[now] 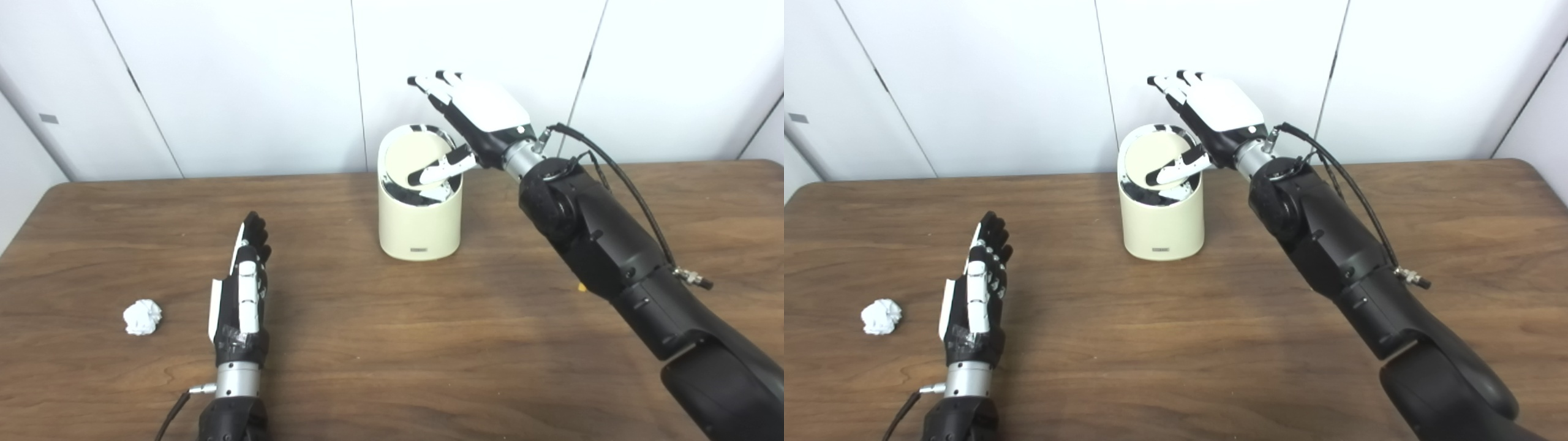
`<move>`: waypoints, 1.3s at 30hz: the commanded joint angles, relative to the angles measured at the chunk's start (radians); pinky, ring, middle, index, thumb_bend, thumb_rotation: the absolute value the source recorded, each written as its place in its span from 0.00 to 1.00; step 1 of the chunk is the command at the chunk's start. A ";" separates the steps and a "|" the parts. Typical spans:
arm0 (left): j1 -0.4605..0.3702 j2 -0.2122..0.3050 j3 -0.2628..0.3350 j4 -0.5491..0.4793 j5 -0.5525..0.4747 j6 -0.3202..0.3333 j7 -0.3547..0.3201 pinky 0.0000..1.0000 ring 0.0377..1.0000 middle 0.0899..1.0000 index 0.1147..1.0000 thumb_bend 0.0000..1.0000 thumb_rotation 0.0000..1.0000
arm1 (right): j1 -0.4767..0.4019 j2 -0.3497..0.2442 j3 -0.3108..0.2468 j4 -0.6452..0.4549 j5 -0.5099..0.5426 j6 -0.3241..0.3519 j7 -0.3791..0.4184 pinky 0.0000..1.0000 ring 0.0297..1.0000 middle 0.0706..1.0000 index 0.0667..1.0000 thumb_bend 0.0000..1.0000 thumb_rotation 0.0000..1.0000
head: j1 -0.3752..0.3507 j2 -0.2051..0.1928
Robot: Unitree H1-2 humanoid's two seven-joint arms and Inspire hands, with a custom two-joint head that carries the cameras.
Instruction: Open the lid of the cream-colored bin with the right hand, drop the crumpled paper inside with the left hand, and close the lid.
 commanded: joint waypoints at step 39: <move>0.046 -0.022 -0.011 0.026 -0.027 0.004 -0.015 1.00 1.00 0.99 1.00 0.39 0.96 | 0.017 0.205 -0.484 -0.131 0.707 0.393 0.154 1.00 1.00 0.98 0.98 0.64 0.92 | 0.000 0.002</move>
